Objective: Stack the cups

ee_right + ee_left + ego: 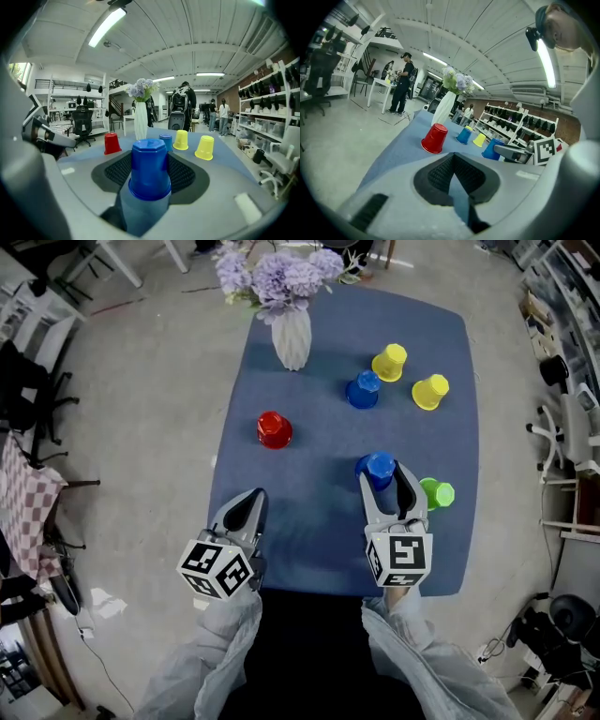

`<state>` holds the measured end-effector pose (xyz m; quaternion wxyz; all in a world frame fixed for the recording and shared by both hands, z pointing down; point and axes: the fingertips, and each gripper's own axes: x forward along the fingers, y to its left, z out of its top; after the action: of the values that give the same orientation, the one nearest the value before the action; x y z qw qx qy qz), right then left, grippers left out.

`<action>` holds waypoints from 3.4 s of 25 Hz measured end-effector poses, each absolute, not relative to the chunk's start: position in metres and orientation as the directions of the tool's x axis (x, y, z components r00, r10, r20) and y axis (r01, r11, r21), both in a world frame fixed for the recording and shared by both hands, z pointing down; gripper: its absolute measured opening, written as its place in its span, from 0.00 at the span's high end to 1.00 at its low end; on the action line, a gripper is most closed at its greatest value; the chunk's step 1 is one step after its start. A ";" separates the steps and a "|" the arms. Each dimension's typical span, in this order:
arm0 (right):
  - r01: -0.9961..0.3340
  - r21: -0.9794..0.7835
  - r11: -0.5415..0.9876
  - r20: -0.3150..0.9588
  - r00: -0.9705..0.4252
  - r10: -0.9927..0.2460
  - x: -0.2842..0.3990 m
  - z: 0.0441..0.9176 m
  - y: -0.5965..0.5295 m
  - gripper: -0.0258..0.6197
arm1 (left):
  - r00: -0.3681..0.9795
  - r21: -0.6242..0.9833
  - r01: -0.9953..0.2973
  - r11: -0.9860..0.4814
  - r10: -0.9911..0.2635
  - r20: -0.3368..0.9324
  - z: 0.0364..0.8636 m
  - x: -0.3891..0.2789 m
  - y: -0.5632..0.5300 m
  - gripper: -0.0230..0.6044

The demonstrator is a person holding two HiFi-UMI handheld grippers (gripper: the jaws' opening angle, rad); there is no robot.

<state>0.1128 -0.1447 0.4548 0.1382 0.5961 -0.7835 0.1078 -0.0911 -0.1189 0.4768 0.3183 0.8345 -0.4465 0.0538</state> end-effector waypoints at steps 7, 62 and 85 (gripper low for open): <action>-0.964 -0.006 0.265 0.327 -0.252 -0.911 0.091 0.436 -0.109 0.58 | 0.607 0.472 -0.772 -0.426 -0.714 0.348 0.464 -0.112 -0.091 0.97; -0.924 -0.043 0.381 0.390 -0.366 -0.845 -0.026 0.471 -0.009 0.45 | 0.677 0.517 -0.714 -0.472 -0.655 0.336 0.477 -0.170 0.003 0.97; -0.999 -0.048 0.017 0.387 -0.035 -0.922 0.212 0.448 -0.037 0.45 | 0.806 0.477 -0.586 -0.655 -0.536 0.253 0.419 0.008 -0.020 0.97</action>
<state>0.2116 -0.0373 0.4475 0.1242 0.6836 -0.7023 0.1553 0.0085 -0.0197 0.4189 0.2778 0.9087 -0.3085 0.0449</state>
